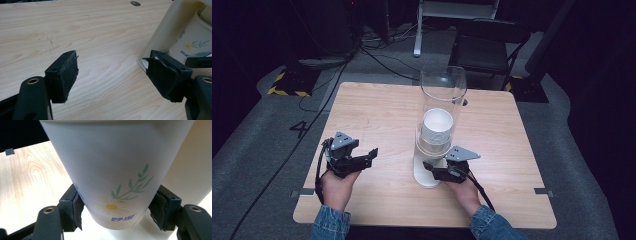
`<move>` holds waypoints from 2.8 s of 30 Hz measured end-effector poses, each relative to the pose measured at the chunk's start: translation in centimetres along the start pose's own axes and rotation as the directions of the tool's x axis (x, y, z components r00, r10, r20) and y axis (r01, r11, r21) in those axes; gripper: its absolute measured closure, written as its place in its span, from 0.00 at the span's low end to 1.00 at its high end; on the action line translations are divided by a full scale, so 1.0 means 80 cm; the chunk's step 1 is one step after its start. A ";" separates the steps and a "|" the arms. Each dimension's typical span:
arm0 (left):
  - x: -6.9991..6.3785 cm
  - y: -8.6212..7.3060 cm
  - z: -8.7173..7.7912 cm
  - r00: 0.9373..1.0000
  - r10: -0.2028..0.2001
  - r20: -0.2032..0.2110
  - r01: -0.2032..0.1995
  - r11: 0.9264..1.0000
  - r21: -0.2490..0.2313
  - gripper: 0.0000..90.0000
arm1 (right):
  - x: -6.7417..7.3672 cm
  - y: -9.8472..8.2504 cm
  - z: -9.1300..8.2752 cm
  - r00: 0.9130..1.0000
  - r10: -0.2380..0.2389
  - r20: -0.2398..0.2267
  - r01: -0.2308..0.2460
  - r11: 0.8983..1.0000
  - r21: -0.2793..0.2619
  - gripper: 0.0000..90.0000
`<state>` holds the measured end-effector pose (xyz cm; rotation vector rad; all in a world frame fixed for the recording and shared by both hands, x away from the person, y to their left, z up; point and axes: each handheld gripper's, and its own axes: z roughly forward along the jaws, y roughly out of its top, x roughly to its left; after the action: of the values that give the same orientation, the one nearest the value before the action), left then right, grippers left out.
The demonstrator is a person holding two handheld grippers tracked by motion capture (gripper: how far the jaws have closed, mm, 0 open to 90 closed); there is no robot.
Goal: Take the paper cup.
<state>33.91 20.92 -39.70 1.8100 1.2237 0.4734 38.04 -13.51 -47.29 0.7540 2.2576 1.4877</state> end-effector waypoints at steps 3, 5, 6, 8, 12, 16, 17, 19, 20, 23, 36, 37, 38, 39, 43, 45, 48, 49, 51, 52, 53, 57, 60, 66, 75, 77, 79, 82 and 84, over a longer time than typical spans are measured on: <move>0.001 0.000 0.001 1.000 0.004 0.003 -0.004 1.000 0.004 0.28 | 0.000 -0.002 0.001 1.000 -0.002 -0.001 0.002 1.000 -0.002 0.39; 0.000 -0.001 0.003 1.000 -0.001 0.003 0.001 1.000 0.007 0.28 | 0.001 -0.004 0.001 1.000 -0.003 -0.002 0.003 1.000 0.003 0.39; 0.001 -0.001 0.004 1.000 -0.001 0.003 0.001 1.000 0.011 0.28 | 0.001 -0.006 0.004 1.000 -0.007 -0.006 0.007 0.999 0.038 0.39; 0.001 0.000 0.005 1.000 -0.001 0.005 0.001 1.000 0.011 0.28 | 0.003 -0.009 0.007 1.000 -0.010 0.001 0.010 0.998 0.068 0.39; 0.001 0.000 0.006 1.000 -0.003 0.008 0.002 1.000 0.012 0.28 | 0.003 -0.013 0.009 1.000 0.004 0.002 -0.004 0.994 0.109 0.39; 0.001 0.001 0.008 1.000 -0.002 0.012 0.002 1.000 0.012 0.28 | 0.003 -0.018 0.009 1.000 0.022 0.003 -0.022 0.992 0.121 0.39; 0.001 0.001 0.008 1.000 -0.002 0.012 0.002 1.000 0.012 0.28 | 0.003 -0.018 0.009 1.000 0.022 0.003 -0.022 0.992 0.121 0.39; 0.000 0.002 0.008 1.000 -0.001 0.012 0.001 1.000 0.012 0.28 | 0.002 -0.021 0.010 1.000 0.021 0.009 -0.022 0.990 0.138 0.39; 0.001 0.002 0.009 1.000 0.001 0.011 -0.001 1.000 0.012 0.28 | 0.001 -0.022 0.010 1.000 0.022 0.011 -0.023 0.989 0.145 0.39; 0.000 0.003 0.011 1.000 0.000 0.016 0.000 1.000 0.015 0.28 | 0.001 -0.025 0.011 1.000 0.023 0.018 -0.026 0.984 0.178 0.39; -0.001 0.007 0.018 1.000 0.008 0.025 -0.008 1.000 0.021 0.28 | 0.000 -0.028 0.009 0.999 0.027 0.029 -0.032 0.974 0.223 0.39; -0.001 0.007 0.018 1.000 0.008 0.025 -0.008 1.000 0.021 0.28 | 0.000 -0.028 0.008 0.999 0.025 0.031 -0.031 0.974 0.223 0.39; 0.001 0.007 0.019 1.000 0.007 0.024 -0.007 1.000 0.022 0.28 | 0.000 -0.028 0.007 0.999 0.023 0.032 -0.029 0.975 0.221 0.39; 0.001 0.007 0.019 1.000 0.007 0.024 -0.007 1.000 0.022 0.28 | 0.000 -0.027 0.006 0.999 0.018 0.035 -0.026 0.975 0.222 0.39; 0.002 0.009 0.021 1.000 0.003 0.030 -0.004 1.000 0.023 0.28 | 0.000 -0.027 -0.001 0.999 -0.002 0.048 -0.010 0.972 0.235 0.39; 0.002 0.010 0.022 1.000 0.003 0.029 -0.004 1.000 0.021 0.28 | 0.001 -0.028 -0.005 0.998 -0.010 0.055 -0.003 0.972 0.237 0.39; 0.001 0.012 0.025 0.999 0.006 0.034 -0.007 1.000 0.019 0.28 | 0.001 -0.030 -0.011 0.998 -0.017 0.066 0.001 0.972 0.237 0.39; 0.001 0.013 0.026 0.999 0.005 0.038 -0.006 1.000 0.019 0.28 | 0.000 -0.031 -0.014 0.997 -0.020 0.071 0.003 0.971 0.241 0.39; 0.000 0.015 0.029 0.999 0.009 0.043 -0.010 1.000 0.018 0.28 | -0.001 -0.032 -0.015 0.997 -0.017 0.075 -0.002 0.970 0.242 0.39; 0.000 0.016 0.031 0.999 0.013 0.044 -0.013 1.000 0.019 0.28 | -0.003 -0.034 -0.019 0.997 -0.013 0.082 -0.007 0.970 0.244 0.39; -0.001 0.018 0.034 0.999 0.015 0.050 -0.016 1.000 0.021 0.28 | -0.004 -0.035 -0.021 0.996 -0.011 0.086 -0.010 0.970 0.244 0.39; -0.002 0.021 0.040 0.998 0.017 0.059 -0.018 1.000 0.024 0.28 | -0.008 -0.037 -0.030 0.995 -0.010 0.104 -0.016 0.970 0.244 0.39; -0.003 0.023 0.043 0.998 0.015 0.064 -0.017 1.000 0.023 0.28 | -0.012 -0.039 -0.037 0.993 0.000 0.116 -0.028 0.970 0.241 0.39; -0.005 0.026 0.049 0.997 0.022 0.071 -0.024 0.999 0.027 0.28 | -0.017 -0.039 -0.051 0.990 -0.002 0.142 -0.034 0.968 0.247 0.39; -0.004 0.027 0.048 0.997 0.024 0.073 -0.026 0.999 0.029 0.28 | -0.026 -0.033 -0.072 0.985 0.001 0.174 -0.039 0.976 0.216 0.39; -0.005 0.027 0.047 0.997 0.021 0.071 -0.023 0.999 0.028 0.28 | -0.030 -0.029 -0.076 0.984 -0.002 0.181 -0.036 0.978 0.204 0.39; -0.004 0.026 0.046 0.997 0.019 0.070 -0.021 0.999 0.028 0.28 | -0.033 -0.026 -0.078 0.983 0.002 0.186 -0.039 0.981 0.192 0.39; -0.003 0.024 0.045 0.998 0.020 0.066 -0.022 0.999 0.028 0.28 | -0.039 -0.021 -0.083 0.982 0.013 0.191 -0.047 0.983 0.176 0.39; -0.003 0.023 0.044 0.998 0.018 0.063 -0.020 0.999 0.031 0.28 | -0.044 -0.016 -0.086 0.980 0.018 0.196 -0.052 0.984 0.170 0.39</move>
<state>37.31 18.84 -40.05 1.8512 1.1780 0.4065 36.81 -21.09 -45.80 0.9508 2.2551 1.1840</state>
